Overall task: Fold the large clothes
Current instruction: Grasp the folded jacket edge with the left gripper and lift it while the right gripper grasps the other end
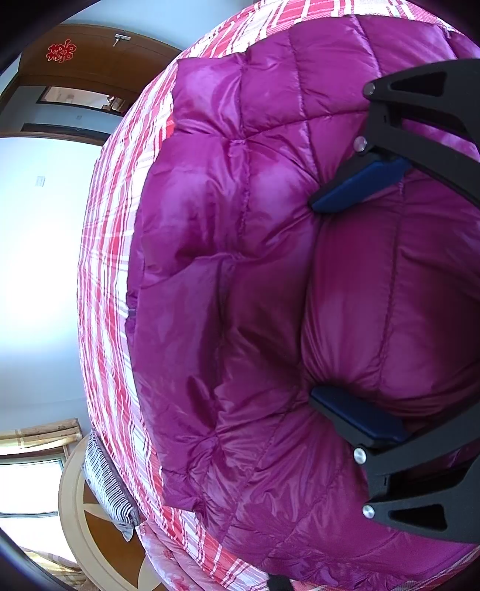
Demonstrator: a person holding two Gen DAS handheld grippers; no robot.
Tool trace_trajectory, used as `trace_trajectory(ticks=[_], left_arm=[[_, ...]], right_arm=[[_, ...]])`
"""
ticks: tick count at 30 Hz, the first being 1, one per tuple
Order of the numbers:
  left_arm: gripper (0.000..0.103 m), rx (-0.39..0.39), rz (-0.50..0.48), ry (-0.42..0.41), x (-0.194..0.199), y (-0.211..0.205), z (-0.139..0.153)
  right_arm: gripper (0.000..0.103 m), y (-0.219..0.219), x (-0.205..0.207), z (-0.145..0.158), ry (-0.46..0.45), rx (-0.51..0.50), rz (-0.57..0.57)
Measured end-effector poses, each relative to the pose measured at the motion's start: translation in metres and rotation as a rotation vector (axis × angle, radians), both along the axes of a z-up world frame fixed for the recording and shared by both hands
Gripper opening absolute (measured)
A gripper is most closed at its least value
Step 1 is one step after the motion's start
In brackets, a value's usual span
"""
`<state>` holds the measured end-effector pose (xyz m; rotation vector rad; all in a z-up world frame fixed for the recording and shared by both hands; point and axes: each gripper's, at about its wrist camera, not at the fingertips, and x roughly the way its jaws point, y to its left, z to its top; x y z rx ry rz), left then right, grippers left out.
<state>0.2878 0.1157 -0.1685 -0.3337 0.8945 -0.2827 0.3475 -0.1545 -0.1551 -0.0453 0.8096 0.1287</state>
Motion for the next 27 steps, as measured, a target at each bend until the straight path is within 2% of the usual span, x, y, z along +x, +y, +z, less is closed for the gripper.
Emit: trace_trajectory(ticks=[2,3,4,5,6,7,9,12,15,17,20,23,27], left_arm=[[0.101,0.021,-0.009,-0.017,-0.001,-0.007,-0.006],[0.097,0.021,-0.016,-0.023,-0.001,-0.008,-0.005],[0.066,-0.006,-0.032,-0.031,-0.002,-0.007,-0.003],[0.026,-0.053,-0.065,-0.018,-0.001,-0.007,-0.004],[0.026,-0.110,-0.088,0.010,0.001,-0.006,-0.007],[0.024,-0.131,-0.076,0.006,-0.001,-0.003,-0.008],[0.021,-0.121,-0.088,-0.014,-0.004,-0.003,-0.004],[0.019,-0.186,-0.084,-0.014,-0.010,0.006,-0.003],[0.017,-0.253,-0.088,-0.028,-0.017,0.016,-0.003],[0.017,-0.323,-0.095,-0.049,-0.022,0.018,0.005],[0.017,-0.415,-0.132,-0.113,-0.033,0.007,0.033],[0.017,-0.459,-0.197,-0.182,-0.041,-0.017,0.071],[0.017,-0.429,-0.317,-0.248,-0.041,-0.085,0.120]], right_arm=[[0.097,-0.002,0.000,0.000,-0.003,0.004,0.001],[0.097,-0.002,-0.001,0.000,-0.004,0.005,0.002],[0.097,-0.002,-0.001,0.001,-0.006,0.008,0.003],[0.097,-0.003,-0.001,0.001,-0.008,0.012,0.003],[0.097,-0.003,-0.001,0.001,-0.008,0.013,0.003],[0.097,-0.002,-0.001,0.001,-0.006,0.010,0.004],[0.097,-0.003,-0.002,0.003,-0.006,0.008,0.006],[0.096,-0.005,-0.013,0.014,0.020,0.007,0.019],[0.095,-0.006,-0.043,0.032,-0.022,0.027,0.037],[0.095,0.001,-0.050,0.021,0.038,-0.034,0.045],[0.098,0.005,-0.051,0.004,0.028,-0.076,0.054],[0.100,0.004,-0.048,0.001,0.024,-0.050,0.065],[0.102,-0.005,-0.048,0.000,0.016,0.008,0.094]])
